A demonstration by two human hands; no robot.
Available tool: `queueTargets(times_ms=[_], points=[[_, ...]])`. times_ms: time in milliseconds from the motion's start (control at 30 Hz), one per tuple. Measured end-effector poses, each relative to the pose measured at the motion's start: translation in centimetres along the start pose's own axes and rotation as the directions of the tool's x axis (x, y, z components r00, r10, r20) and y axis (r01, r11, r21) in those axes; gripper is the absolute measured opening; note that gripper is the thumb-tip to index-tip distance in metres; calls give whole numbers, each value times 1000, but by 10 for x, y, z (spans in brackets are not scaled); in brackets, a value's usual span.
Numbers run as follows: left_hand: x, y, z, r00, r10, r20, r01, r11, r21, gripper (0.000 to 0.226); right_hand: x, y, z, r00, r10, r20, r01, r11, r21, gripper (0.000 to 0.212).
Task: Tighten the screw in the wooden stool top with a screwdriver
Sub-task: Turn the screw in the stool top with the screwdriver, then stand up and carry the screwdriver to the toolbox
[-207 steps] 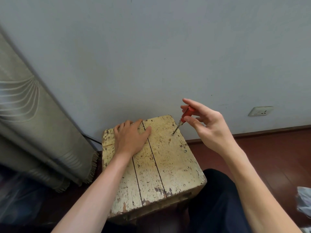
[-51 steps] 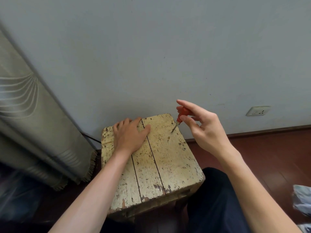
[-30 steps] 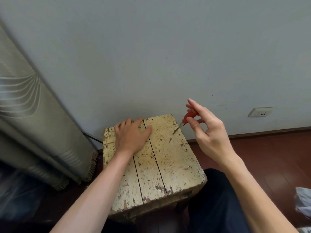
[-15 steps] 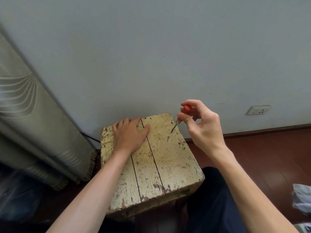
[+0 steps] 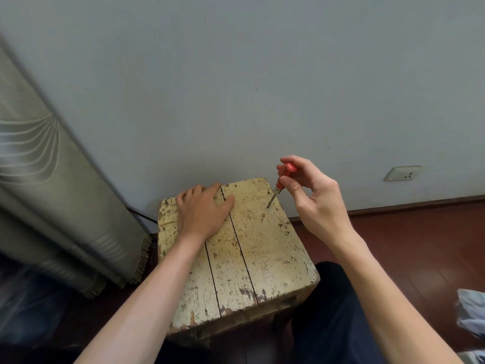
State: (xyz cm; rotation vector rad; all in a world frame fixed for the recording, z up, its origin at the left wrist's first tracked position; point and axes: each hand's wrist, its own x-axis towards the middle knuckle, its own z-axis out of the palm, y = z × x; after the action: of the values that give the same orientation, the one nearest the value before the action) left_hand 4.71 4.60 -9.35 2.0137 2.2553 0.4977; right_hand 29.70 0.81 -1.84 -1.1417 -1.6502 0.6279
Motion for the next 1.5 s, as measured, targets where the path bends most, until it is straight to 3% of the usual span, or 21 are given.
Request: queueTargets(times_ms=[467, 733, 967, 1267, 1500], points=[[-1, 1, -1, 1000, -4, -2, 4, 1000, -16, 72, 1, 4, 15, 975, 24, -220, -20, 1000, 21, 29], [0, 1, -1, 1000, -6, -2, 6, 1000, -22, 71, 2, 1, 14, 982, 74, -172, -63, 996, 69, 27], [-1, 2, -2, 1000, -13, 13, 13, 1000, -27, 71, 4, -3, 3, 999, 36, 15, -37, 996, 84, 24], [-1, 3, -3, 1000, -16, 20, 17, 999, -39, 71, 3, -3, 13, 980, 86, -177, -71, 994, 88, 23], [2, 1, -1, 1000, -14, 16, 15, 999, -34, 71, 1, -6, 20, 983, 71, -167, -55, 993, 104, 22]])
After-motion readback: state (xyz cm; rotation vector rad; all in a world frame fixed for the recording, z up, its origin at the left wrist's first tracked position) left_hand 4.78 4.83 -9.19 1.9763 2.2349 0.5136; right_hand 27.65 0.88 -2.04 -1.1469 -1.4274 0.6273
